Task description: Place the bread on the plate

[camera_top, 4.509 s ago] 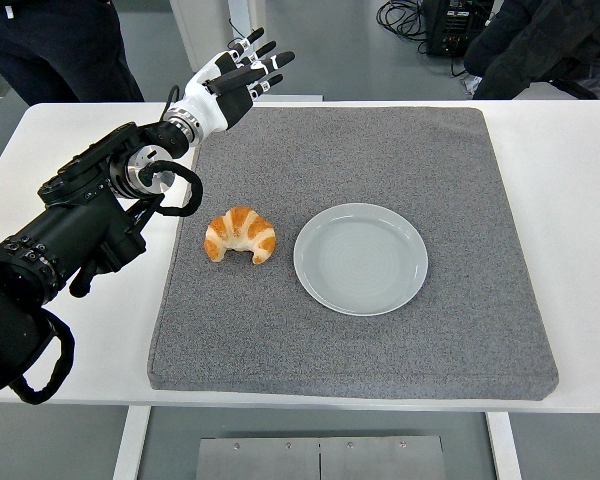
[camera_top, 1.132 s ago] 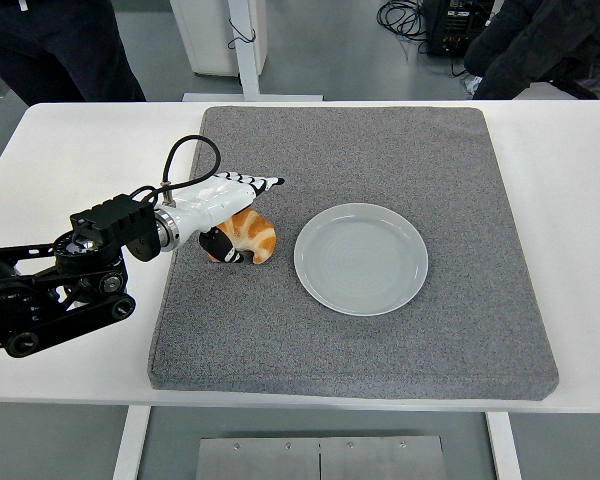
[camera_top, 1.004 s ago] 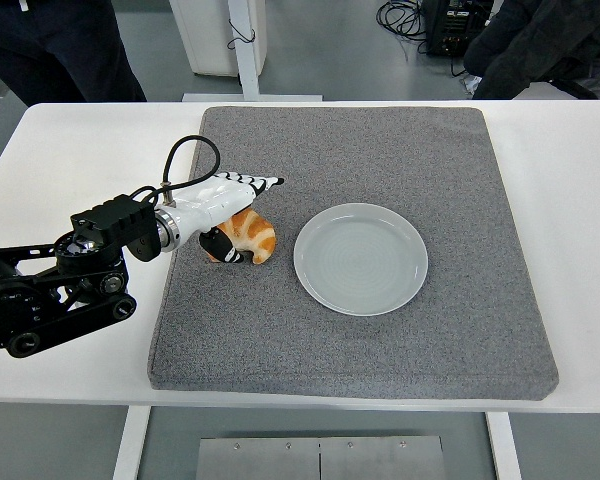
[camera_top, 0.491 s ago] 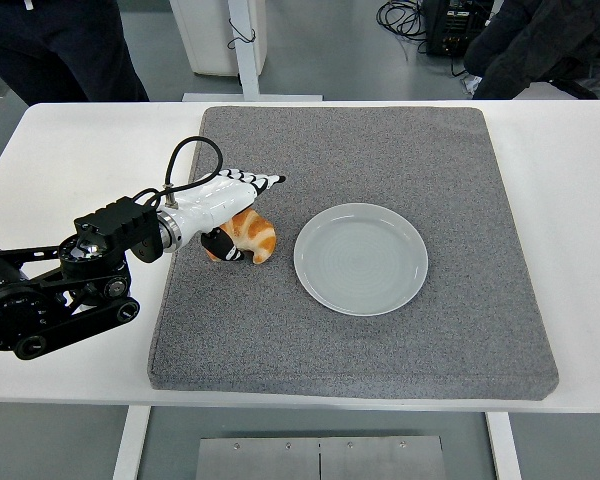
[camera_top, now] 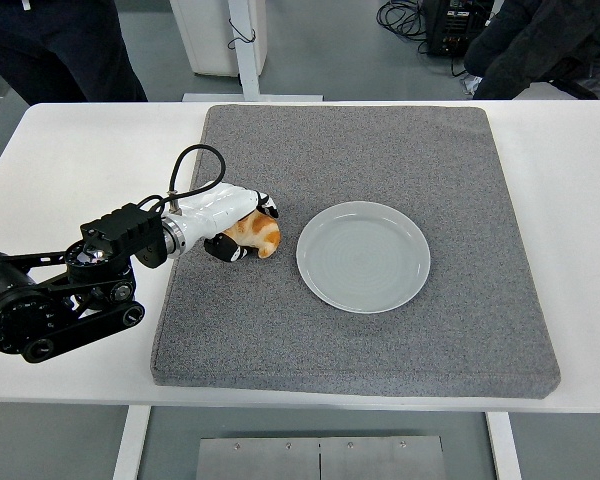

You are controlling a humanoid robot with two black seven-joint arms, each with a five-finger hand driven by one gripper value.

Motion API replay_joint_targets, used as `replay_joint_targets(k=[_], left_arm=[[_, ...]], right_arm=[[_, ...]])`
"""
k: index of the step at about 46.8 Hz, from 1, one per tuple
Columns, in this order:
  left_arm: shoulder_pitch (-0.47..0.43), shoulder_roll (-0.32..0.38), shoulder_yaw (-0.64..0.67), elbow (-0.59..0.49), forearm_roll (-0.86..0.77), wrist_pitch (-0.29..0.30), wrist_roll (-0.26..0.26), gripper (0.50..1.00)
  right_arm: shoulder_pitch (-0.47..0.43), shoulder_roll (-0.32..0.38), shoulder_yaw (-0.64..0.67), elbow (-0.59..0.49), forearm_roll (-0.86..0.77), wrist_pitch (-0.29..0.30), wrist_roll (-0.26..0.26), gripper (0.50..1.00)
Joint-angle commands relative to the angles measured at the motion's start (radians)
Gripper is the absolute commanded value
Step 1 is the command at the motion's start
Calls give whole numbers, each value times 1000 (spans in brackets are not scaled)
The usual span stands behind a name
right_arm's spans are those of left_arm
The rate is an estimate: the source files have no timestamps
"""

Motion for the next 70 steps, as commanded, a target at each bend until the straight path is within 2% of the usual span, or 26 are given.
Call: replay_joint_targets(k=[1, 9, 23, 34, 47, 59, 63, 70], left_arm=[[11, -5, 0, 2, -1, -2, -3, 500], [19, -8, 0, 21, -13, -22, -93, 500], [0, -9, -14, 36, -22, -26, -104, 500], [-70, -3, -14, 34, -57, -34, -107, 500], [-222, 4, -14, 34, -149, -77, -107, 500], [-408, 9, -5, 37, -271, -183, -109, 500], [-441, 14, -6, 44, -292, -226, -109, 500], [-472, 14, -11, 60, -303, -236, -107, 500]], right_arm=[[0, 0, 0, 0, 0, 0, 0, 1000], [0, 0, 0, 0, 0, 0, 0, 1000], [0, 0, 0, 0, 1, 0, 0, 1000], [0, 0, 0, 0, 0, 0, 0, 1000], [0, 0, 0, -1, 0, 0, 0, 1000], [0, 0, 0, 0, 0, 0, 0, 1000], [0, 0, 0, 0, 0, 0, 0, 1000], [0, 0, 0, 0, 0, 0, 0, 1000]])
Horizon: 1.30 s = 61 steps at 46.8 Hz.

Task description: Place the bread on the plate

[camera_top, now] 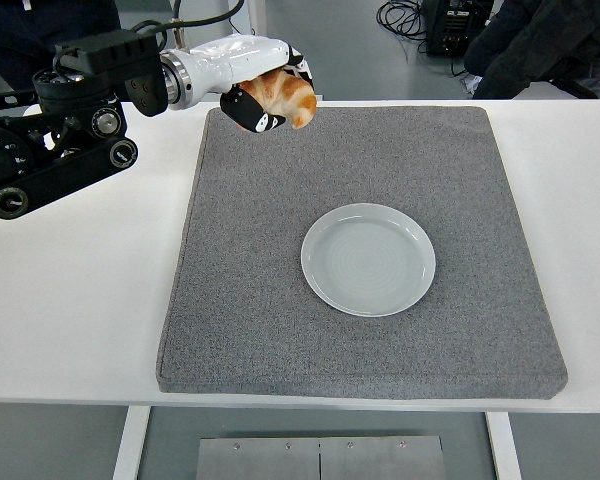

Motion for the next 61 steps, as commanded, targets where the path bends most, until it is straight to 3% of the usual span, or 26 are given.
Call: replay_joint_targets(k=[1, 17, 25, 31, 42, 61], left_arm=[[-22, 0, -3, 1, -3, -5, 0, 500], [-144, -31, 5, 25, -54, -41, -4, 500], [-166, -149, 11, 61, -45, -44, -3, 500], [-181, -192, 16, 73, -36, -44, -3, 500], [-201, -325, 112, 110, -32, -42, -16, 500], [-189, -482, 132, 229, -31, -41, -47, 500]], right_arm=[[0, 0, 0, 0, -1, 0, 0, 1000], [0, 0, 0, 0, -1, 0, 0, 1000], [0, 0, 0, 0, -1, 0, 0, 1000], [0, 0, 0, 0, -1, 0, 0, 1000], [0, 0, 0, -1, -1, 0, 0, 1000], [0, 0, 0, 0, 1, 0, 0, 1000]])
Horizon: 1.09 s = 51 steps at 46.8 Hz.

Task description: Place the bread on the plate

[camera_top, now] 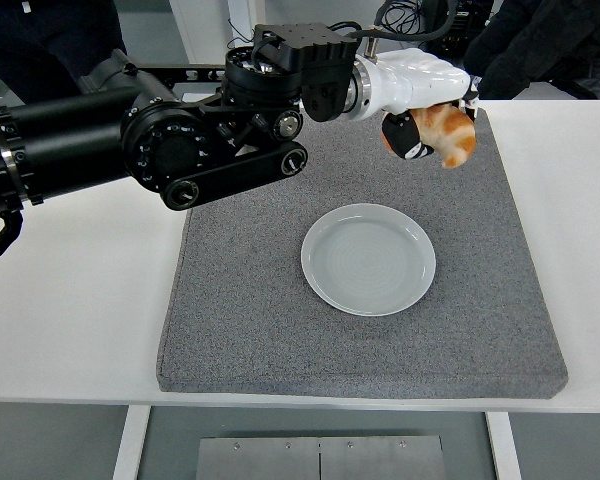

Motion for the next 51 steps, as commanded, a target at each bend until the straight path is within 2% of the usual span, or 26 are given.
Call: replay_joint_targets(k=[1, 13, 19, 38, 51], left_arm=[[4, -15, 0, 27, 0, 0, -1, 500], [38, -15, 11, 48, 4, 0, -5, 500], [49, -15, 71, 48, 7, 1, -18, 500], [101, -15, 84, 48, 12, 1, -55, 500], [138, -15, 144, 47, 47, 1, -73, 500]], right_arm=[[0, 0, 0, -1, 0, 0, 0, 1000], [0, 0, 0, 0, 0, 0, 0, 1000], [0, 0, 0, 0, 1, 0, 0, 1000], [0, 0, 0, -1, 0, 0, 0, 1000], [0, 0, 0, 0, 0, 0, 0, 1000]])
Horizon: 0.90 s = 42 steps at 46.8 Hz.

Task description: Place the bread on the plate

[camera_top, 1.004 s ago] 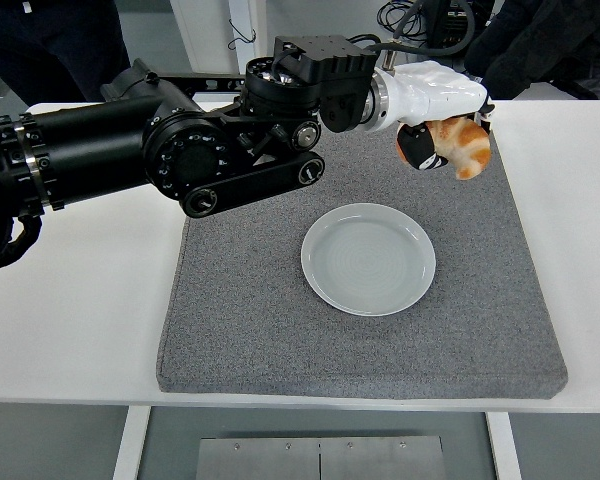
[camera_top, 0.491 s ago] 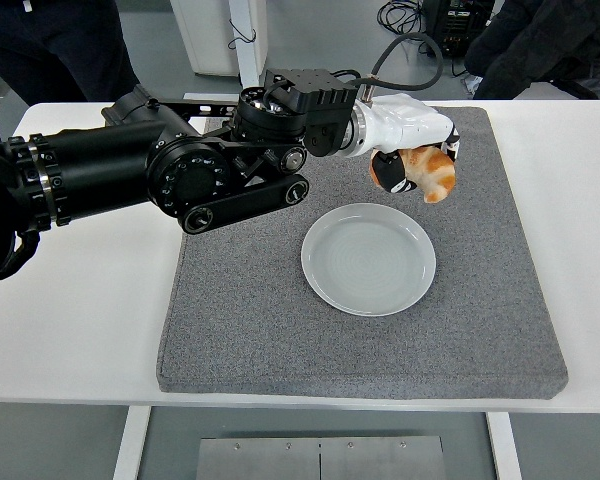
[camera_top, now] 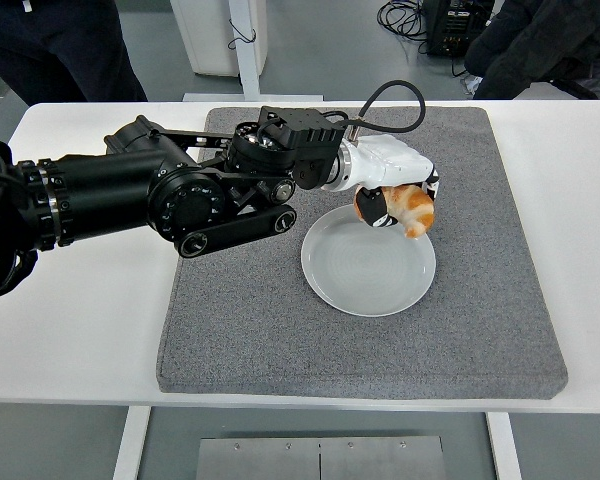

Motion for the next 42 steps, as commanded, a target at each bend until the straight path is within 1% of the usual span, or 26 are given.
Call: replay_joint_targets(k=[1, 12, 27, 42], left_arm=[[12, 0, 0, 0, 23, 0, -7, 500], [46, 0, 3, -3, 40, 0, -16, 500], [87, 0, 54, -3, 92, 8, -18, 500], [98, 0, 68, -2, 115, 23, -18, 500]], right_arm=[[0, 0, 0, 0, 1, 0, 0, 1000], [0, 0, 0, 0, 0, 0, 0, 1000], [0, 0, 0, 0, 1, 0, 0, 1000], [0, 0, 0, 0, 0, 0, 0, 1000]])
